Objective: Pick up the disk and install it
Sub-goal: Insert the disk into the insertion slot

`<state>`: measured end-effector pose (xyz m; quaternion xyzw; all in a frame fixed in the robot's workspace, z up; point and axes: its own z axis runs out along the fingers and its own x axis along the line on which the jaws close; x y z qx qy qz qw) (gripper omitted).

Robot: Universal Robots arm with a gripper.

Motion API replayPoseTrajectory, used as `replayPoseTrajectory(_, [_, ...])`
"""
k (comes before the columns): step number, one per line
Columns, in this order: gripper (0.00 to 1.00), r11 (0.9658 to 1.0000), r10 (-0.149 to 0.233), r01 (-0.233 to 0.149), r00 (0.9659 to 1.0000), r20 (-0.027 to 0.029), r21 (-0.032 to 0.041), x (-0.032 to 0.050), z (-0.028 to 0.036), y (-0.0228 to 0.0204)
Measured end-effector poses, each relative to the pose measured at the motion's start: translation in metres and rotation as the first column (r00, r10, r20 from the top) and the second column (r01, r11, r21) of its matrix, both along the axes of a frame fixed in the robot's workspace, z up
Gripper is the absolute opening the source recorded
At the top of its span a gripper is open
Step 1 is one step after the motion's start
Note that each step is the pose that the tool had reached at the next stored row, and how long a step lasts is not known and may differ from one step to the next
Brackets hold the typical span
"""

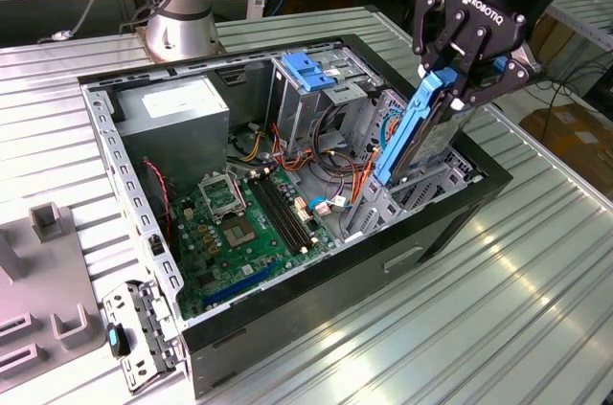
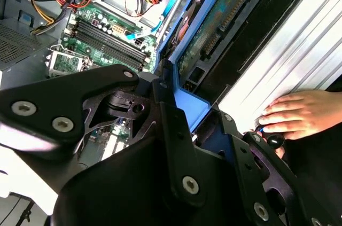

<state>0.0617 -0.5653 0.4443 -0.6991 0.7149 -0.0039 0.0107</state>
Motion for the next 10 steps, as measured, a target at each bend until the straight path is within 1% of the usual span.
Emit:
replayPoseTrajectory(6, [0.37, 1.0000, 0.000, 0.000, 1.0000, -0.0001, -0.0002, 0.0000, -0.0013, -0.0011])
replayPoseTrajectory(10, [0.37, 1.0000, 0.000, 0.000, 1.0000, 0.0000, -0.0001, 0.0000, -0.0033, -0.0013])
